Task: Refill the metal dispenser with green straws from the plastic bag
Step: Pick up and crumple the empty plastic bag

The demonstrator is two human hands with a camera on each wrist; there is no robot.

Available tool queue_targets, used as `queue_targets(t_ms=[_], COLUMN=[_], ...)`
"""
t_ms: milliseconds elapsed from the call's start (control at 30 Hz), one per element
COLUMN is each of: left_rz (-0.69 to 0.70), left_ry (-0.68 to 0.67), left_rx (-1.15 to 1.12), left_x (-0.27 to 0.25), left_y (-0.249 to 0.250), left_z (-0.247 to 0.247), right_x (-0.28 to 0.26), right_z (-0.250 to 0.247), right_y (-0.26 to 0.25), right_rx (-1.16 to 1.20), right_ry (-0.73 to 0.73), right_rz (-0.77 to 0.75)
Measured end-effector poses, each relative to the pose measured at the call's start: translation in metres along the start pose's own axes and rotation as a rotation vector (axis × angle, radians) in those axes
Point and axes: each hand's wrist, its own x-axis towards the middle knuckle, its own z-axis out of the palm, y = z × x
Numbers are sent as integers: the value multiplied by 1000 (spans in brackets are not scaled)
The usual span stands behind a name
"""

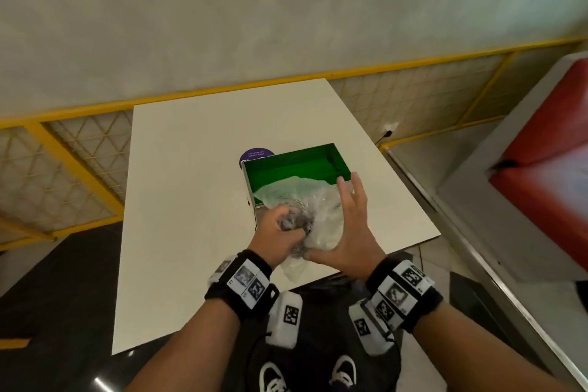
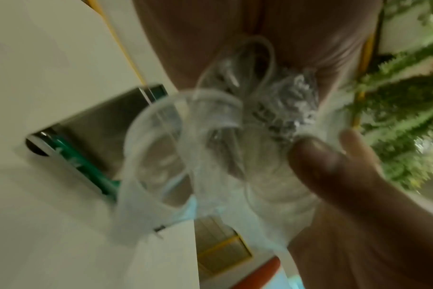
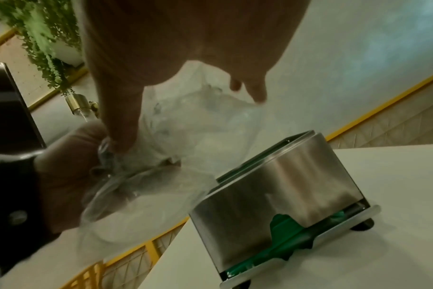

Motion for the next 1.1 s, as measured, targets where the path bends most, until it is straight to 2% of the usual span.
queue_targets(t_ms=[100, 167, 233, 300, 333, 367, 433, 467, 500, 567, 633, 733, 767, 833, 867, 967, 1033, 1100], left_rz=[38, 77, 66, 46, 21, -20, -111, -152, -179, -126, -79, -73, -84, -146, -199, -363, -429, -468], left_ry=[-118, -169, -169, -93, -78, -118, -258, -279, -266, -218, -156, -99, -117, -178, -213, -315, -373, -456], left_rx=[51, 89, 50, 0, -20, -72, -156, -152, -97, 33, 100, 111, 147, 213, 201, 52, 60, 126], left_x=[2, 6, 9, 10, 11, 11, 9, 8, 8, 12, 18, 31, 34, 40, 43, 49, 52, 55], left_y=[3, 4, -2, -8, -13, -14, -16, -17, -16, -16, -14, -14, -14, -16, -17, -22, -28, -38], left_z=[24, 34, 43, 55, 61, 69, 86, 94, 102, 113, 121, 135, 142, 161, 170, 194, 207, 218], right_x=[6, 8, 5, -2, -9, -17, -26, -31, -34, -39, -45, -59, -61, -60, -58, -56, -65, -79], right_z=[-9, -20, -28, -32, -33, -33, -32, -35, -40, -51, -58, -64, -67, -73, -78, -93, -100, -102], right_y=[5, 14, 19, 25, 30, 36, 42, 39, 42, 46, 54, 83, 90, 100, 105, 118, 132, 148], right_rx=[114, 137, -113, -402, -405, -387, -249, -204, -186, -95, 2, 88, 141, 174, 169, 109, 40, 36], right_ry=[-199, -244, -206, -42, 10, 38, -62, -104, -133, -168, -75, 175, 159, -21, -100, -220, -192, -57], right_rz=[137, 243, 317, 180, 133, 104, 151, 186, 219, 251, 169, 188, 193, 155, 140, 242, 266, 231])
